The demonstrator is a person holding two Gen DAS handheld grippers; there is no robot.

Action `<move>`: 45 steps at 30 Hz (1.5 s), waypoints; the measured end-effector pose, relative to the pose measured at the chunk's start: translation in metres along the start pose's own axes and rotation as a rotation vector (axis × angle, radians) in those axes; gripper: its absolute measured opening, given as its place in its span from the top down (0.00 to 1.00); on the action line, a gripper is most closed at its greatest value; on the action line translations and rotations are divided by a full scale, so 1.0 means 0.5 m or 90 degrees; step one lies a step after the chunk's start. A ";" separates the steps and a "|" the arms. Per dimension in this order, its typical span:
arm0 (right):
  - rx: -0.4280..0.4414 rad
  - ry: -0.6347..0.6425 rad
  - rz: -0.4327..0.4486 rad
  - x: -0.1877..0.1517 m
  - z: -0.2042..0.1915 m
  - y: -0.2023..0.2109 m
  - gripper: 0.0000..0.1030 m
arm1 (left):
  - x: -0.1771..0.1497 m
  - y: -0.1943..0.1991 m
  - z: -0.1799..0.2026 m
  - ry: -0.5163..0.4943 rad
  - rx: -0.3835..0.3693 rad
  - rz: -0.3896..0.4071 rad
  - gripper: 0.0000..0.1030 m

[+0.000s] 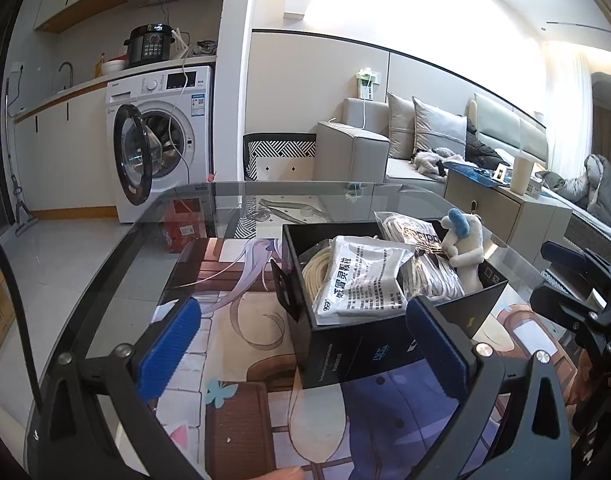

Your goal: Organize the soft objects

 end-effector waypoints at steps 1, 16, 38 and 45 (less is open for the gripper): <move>-0.001 -0.001 0.001 -0.001 0.001 0.001 0.01 | 0.000 0.000 -0.001 0.003 0.000 -0.001 0.00; -0.002 -0.005 0.002 0.000 0.003 0.007 0.01 | -0.001 0.002 0.000 0.001 0.006 0.004 0.00; 0.000 -0.005 0.002 0.000 0.002 0.005 0.01 | -0.001 0.002 0.002 -0.001 0.006 0.005 0.00; 0.000 -0.005 0.002 0.000 0.002 0.005 0.01 | -0.002 0.003 0.002 -0.001 0.007 0.005 0.00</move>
Point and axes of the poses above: each gripper's, at about its wrist camera, not at the fingertips, and y roughly against the way its jaws point, z to its right, x to its top, the point moved 4 cm from there along -y, roughly the way its jaws point, and after that the axes turned 5 degrees about x, right-handed, at the moved point
